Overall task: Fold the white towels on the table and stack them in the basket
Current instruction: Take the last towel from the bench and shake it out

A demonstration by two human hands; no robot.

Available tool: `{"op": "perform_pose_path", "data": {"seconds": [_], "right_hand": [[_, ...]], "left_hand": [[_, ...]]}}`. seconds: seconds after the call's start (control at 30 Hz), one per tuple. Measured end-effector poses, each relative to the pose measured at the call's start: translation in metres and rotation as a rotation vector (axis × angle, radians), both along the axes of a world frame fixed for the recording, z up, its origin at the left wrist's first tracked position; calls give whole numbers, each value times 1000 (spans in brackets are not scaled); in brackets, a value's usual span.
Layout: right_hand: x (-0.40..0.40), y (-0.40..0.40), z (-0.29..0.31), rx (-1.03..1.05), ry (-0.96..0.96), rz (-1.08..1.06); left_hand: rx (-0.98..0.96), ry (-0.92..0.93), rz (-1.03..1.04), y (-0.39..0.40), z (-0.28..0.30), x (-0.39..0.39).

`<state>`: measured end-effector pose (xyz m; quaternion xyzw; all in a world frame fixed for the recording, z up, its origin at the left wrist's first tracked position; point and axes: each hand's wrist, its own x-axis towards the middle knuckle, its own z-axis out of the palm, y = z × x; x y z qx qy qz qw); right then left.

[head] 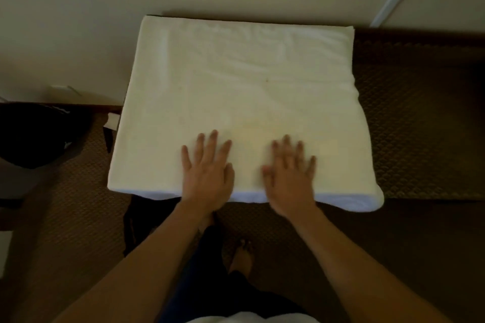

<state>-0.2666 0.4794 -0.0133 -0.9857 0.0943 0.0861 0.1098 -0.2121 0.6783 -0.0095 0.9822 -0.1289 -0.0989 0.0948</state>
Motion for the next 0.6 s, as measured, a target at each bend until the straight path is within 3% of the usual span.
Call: {"op": "perform_pose_path", "data": {"seconds": [0.07,0.13,0.27,0.43,0.5,0.53,0.6], "right_hand": [[-15,35,-5,26,0,264],[-21,23,-6,32,-2,209],[-39,-74,-13,-19,19,-202],[-47,-161,-4,273,116,-765],[-34,-156,3,152,136,-903],[-28,-142,7,50,78,-824],[-14,-96,9,-15,-45,-449]], "left_hand": [[46,38,-124,-26,-9,-4],[65,19,-114,-29,-16,-3],[58,-45,-137,-24,-25,-5],[50,-54,-129,-29,-25,-6],[45,-54,-121,-31,-24,-5],[39,-50,-120,-32,-23,-5],[37,-34,-119,-36,-21,-6]]}}
